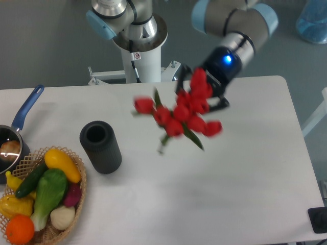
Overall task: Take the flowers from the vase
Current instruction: 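Carry the tulips away from the vase and lower them over the table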
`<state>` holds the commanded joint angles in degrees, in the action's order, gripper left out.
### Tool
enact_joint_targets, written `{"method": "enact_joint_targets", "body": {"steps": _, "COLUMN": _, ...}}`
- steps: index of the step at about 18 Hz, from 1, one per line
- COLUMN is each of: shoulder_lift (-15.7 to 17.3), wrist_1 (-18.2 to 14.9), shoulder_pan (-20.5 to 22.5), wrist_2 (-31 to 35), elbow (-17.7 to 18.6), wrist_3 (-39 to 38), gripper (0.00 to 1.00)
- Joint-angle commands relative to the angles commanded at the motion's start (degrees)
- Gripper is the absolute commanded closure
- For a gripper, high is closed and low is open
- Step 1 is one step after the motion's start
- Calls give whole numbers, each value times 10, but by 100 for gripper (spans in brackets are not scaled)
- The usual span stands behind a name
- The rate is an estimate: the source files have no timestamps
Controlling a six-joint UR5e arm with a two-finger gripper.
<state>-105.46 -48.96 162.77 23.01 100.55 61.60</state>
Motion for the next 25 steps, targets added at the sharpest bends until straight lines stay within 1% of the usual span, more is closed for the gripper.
{"method": "enact_joint_targets", "body": {"steps": 2, "shoulder_lift": -9, "wrist_1": 0, "shoulder_pan": 3, "wrist_2": 24, "elbow": 0, "wrist_3": 24, "gripper": 89}}
{"method": "enact_joint_targets", "body": {"steps": 3, "shoulder_lift": -16, "wrist_1": 1, "shoulder_pan": 7, "wrist_2": 48, "elbow": -1, "wrist_3": 33, "gripper": 87}}
{"method": "enact_joint_targets", "body": {"steps": 4, "shoulder_lift": -25, "wrist_1": 0, "shoulder_pan": 7, "wrist_2": 74, "elbow": -9, "wrist_3": 38, "gripper": 85}}
{"method": "enact_joint_targets", "body": {"steps": 8, "shoulder_lift": -49, "wrist_1": -3, "shoulder_pan": 17, "wrist_2": 148, "elbow": -39, "wrist_3": 50, "gripper": 85}}
{"method": "enact_joint_targets", "body": {"steps": 12, "shoulder_lift": -62, "wrist_1": -6, "shoulder_pan": 13, "wrist_2": 268, "elbow": -78, "wrist_3": 53, "gripper": 85}}
{"method": "enact_joint_targets", "body": {"steps": 14, "shoulder_lift": -70, "wrist_1": -6, "shoulder_pan": 11, "wrist_2": 299, "elbow": -91, "wrist_3": 55, "gripper": 84}}
{"method": "enact_joint_targets", "body": {"steps": 16, "shoulder_lift": -71, "wrist_1": -5, "shoulder_pan": 11, "wrist_2": 325, "elbow": -96, "wrist_3": 75, "gripper": 83}}
{"method": "enact_joint_targets", "body": {"steps": 18, "shoulder_lift": -76, "wrist_1": -8, "shoulder_pan": 10, "wrist_2": 405, "elbow": -110, "wrist_3": 104, "gripper": 82}}
{"method": "enact_joint_targets", "body": {"steps": 21, "shoulder_lift": -95, "wrist_1": -11, "shoulder_pan": -3, "wrist_2": 499, "elbow": -122, "wrist_3": 109, "gripper": 82}}
{"method": "enact_joint_targets", "body": {"steps": 22, "shoulder_lift": -101, "wrist_1": -14, "shoulder_pan": -8, "wrist_2": 529, "elbow": -134, "wrist_3": 115, "gripper": 82}}
{"method": "enact_joint_targets", "body": {"steps": 23, "shoulder_lift": -114, "wrist_1": -40, "shoulder_pan": -18, "wrist_2": 573, "elbow": -152, "wrist_3": 121, "gripper": 81}}
{"method": "enact_joint_targets", "body": {"steps": 24, "shoulder_lift": -122, "wrist_1": -54, "shoulder_pan": -27, "wrist_2": 599, "elbow": -163, "wrist_3": 121, "gripper": 82}}
{"method": "enact_joint_targets", "body": {"steps": 25, "shoulder_lift": -129, "wrist_1": -59, "shoulder_pan": -34, "wrist_2": 617, "elbow": -171, "wrist_3": 121, "gripper": 82}}
